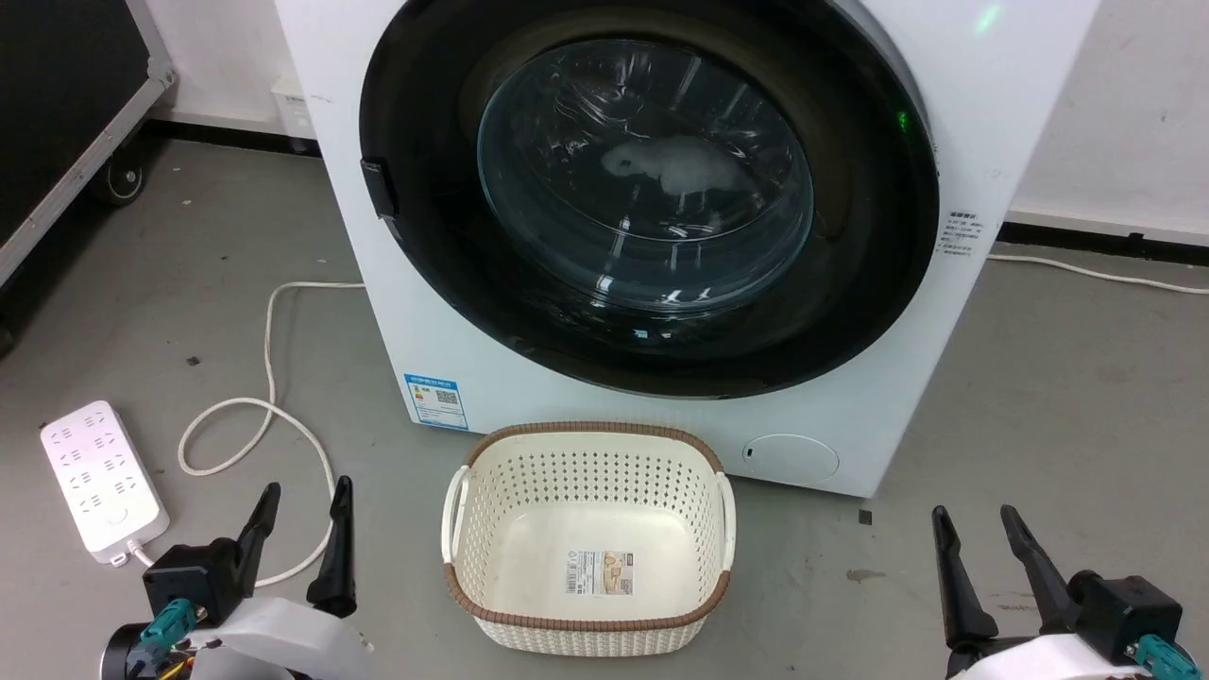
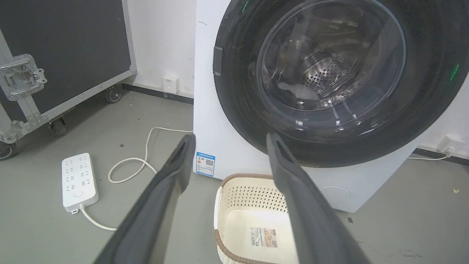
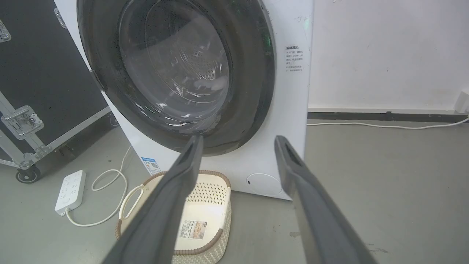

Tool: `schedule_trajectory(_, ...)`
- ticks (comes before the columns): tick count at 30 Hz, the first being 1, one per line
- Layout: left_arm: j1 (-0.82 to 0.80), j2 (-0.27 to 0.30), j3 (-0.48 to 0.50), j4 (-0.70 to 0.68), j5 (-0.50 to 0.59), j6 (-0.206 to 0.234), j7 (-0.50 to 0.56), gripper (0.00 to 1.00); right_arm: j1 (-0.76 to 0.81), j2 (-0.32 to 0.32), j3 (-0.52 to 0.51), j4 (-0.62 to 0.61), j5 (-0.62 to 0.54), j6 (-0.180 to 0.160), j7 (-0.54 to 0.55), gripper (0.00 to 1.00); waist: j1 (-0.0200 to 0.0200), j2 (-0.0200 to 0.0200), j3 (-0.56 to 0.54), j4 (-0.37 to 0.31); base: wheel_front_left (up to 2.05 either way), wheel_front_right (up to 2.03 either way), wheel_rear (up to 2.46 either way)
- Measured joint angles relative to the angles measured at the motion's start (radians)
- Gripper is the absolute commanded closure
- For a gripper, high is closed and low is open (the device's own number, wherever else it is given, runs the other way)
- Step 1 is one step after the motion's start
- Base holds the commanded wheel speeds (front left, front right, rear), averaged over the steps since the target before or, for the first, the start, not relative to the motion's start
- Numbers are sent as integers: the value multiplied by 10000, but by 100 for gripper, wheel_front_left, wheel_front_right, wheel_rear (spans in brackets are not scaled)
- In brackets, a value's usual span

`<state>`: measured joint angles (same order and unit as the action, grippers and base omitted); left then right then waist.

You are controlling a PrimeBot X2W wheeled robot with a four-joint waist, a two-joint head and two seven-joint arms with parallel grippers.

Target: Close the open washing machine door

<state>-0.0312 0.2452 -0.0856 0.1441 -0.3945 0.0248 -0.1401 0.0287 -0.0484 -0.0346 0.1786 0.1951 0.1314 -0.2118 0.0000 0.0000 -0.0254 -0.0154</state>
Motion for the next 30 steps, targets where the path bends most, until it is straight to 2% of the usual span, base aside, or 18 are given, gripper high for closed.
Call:
schedule_trajectory(5,-19,36,-25,-8,54,75,-10,0,0,0,10,29,0,0,-13,0,0,0,26,-9,0,0,0)
schedule_trajectory(6,-23,50,-35,-8,56,77,-12,100,-2,2,8,33,-2,0,-13,100,1,0,28,-9,0,0,0)
schedule_trajectory(30,-20,-224,92,-199,606,61,201,100,-11,2,58,-201,-263,0,334,100,1,0,67,19,0,0,0)
